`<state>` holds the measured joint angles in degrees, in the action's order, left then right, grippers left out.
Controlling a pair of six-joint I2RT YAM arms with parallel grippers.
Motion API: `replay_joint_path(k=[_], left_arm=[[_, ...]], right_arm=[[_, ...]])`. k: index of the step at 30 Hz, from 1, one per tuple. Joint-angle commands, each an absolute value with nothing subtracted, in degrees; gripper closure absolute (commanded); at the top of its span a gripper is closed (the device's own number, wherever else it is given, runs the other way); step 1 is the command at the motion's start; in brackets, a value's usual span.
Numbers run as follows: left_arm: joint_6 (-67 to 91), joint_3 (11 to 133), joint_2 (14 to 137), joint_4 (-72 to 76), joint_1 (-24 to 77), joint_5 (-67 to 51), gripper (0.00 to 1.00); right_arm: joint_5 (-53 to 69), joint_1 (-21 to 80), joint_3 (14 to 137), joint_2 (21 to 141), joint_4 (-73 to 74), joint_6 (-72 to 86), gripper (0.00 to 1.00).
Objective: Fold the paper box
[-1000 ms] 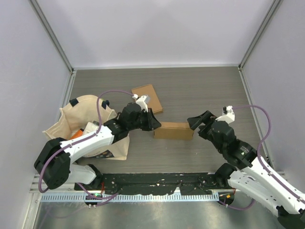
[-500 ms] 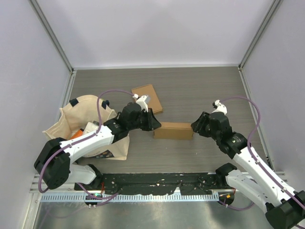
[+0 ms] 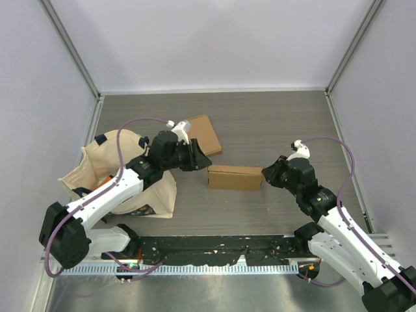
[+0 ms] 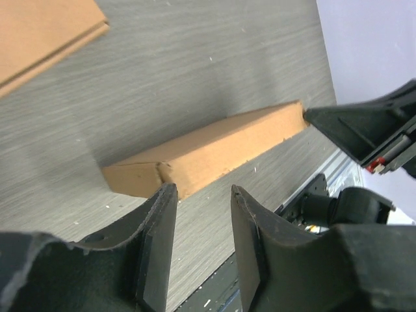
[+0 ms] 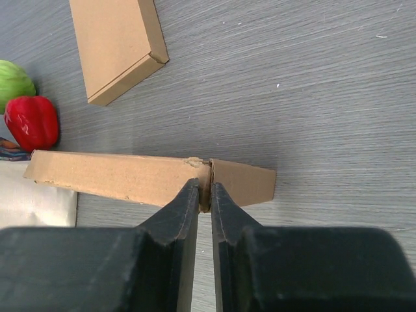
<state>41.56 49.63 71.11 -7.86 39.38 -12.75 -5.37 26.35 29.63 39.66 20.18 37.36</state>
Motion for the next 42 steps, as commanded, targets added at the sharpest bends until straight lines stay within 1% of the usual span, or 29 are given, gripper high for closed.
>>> replay_joint_path(k=[1, 2, 5, 7, 8, 11, 13, 14, 15, 19, 25, 27, 28, 31, 34, 37, 39, 40, 42], left_arm=[[42.54, 53.43, 68.03, -14.23, 33.68, -17.83, 0.61], [43.06, 53.44, 68.46, -14.76, 33.14, -19.15, 0.66], [43.85, 52.56, 69.52, -13.36, 32.52, -20.21, 0.75], [44.12, 52.65, 70.22, -12.39, 32.52, -20.92, 0.76], [44.12, 52.73, 70.83, -12.39, 32.52, -21.00, 0.71], [43.95, 52.12, 72.68, -12.04, 32.52, -21.35, 0.63], [44.47, 51.24, 73.39, -10.99, 32.52, -21.36, 0.65], [44.56, 50.81, 73.56, -10.81, 32.52, -21.18, 0.69], [44.65, 50.02, 73.74, -9.85, 32.52, -21.01, 0.69], [45.61, 48.69, 74.88, -7.91, 32.52, -22.40, 0.66], [46.84, 45.71, 76.46, -3.70, 32.61, -24.69, 0.65], [46.93, 44.48, 76.90, -3.17, 32.61, -24.96, 0.67], [46.85, 43.86, 76.82, -3.16, 32.61, -24.61, 0.75], [46.76, 41.75, 76.81, -3.43, 32.61, -23.56, 0.87], [46.93, 39.47, 76.99, -3.52, 32.69, -23.99, 0.94], [47.11, 37.53, 76.47, -3.52, 33.92, -23.73, 0.95], [47.37, 36.39, 75.50, -3.86, 35.50, -23.12, 0.95], [47.29, 36.13, 75.06, -4.30, 35.94, -22.42, 0.95], [46.76, 36.38, 74.01, -6.85, 36.82, -21.71, 0.95]], right_arm=[[-3.96, 26.19, 29.27, 40.25, 22.06, 35.86, 0.83], [-3.61, 26.19, 29.44, 40.86, 21.89, 35.69, 0.83], [-3.25, 26.19, 29.62, 41.22, 21.62, 35.60, 0.83], [-2.99, 26.19, 29.71, 41.22, 21.27, 35.51, 0.84], [-2.90, 26.19, 29.71, 41.31, 21.27, 35.51, 0.84], [-2.46, 26.19, 29.80, 41.31, 21.27, 35.33, 0.85], [-2.37, 26.19, 29.79, 41.13, 21.18, 35.16, 0.85], [-2.37, 26.19, 29.79, 41.13, 21.18, 35.16, 0.86], [-2.29, 26.19, 29.79, 41.05, 21.18, 34.98, 0.87], [-2.29, 26.19, 29.71, 41.22, 21.27, 34.98, 0.87], [-1.85, 26.19, 29.27, 41.75, 20.92, 35.07, 0.87], [-1.67, 26.19, 28.92, 41.75, 20.92, 35.15, 0.88], [-1.50, 26.19, 28.83, 41.66, 21.00, 35.59, 0.88], [-1.32, 26.19, 28.21, 41.49, 21.44, 36.73, 0.89], [-0.88, 26.10, 27.16, 40.61, 23.02, 39.71, 0.89], [1.49, 26.19, 25.05, 37.63, 23.99, 43.23, 0.89], [3.42, 26.19, 24.00, 34.73, 25.22, 46.92, 0.85], [4.38, 26.19, 23.82, 33.76, 25.75, 47.98, 0.82], [7.37, 26.10, 24.17, 31.47, 28.29, 50.71, 0.79]])
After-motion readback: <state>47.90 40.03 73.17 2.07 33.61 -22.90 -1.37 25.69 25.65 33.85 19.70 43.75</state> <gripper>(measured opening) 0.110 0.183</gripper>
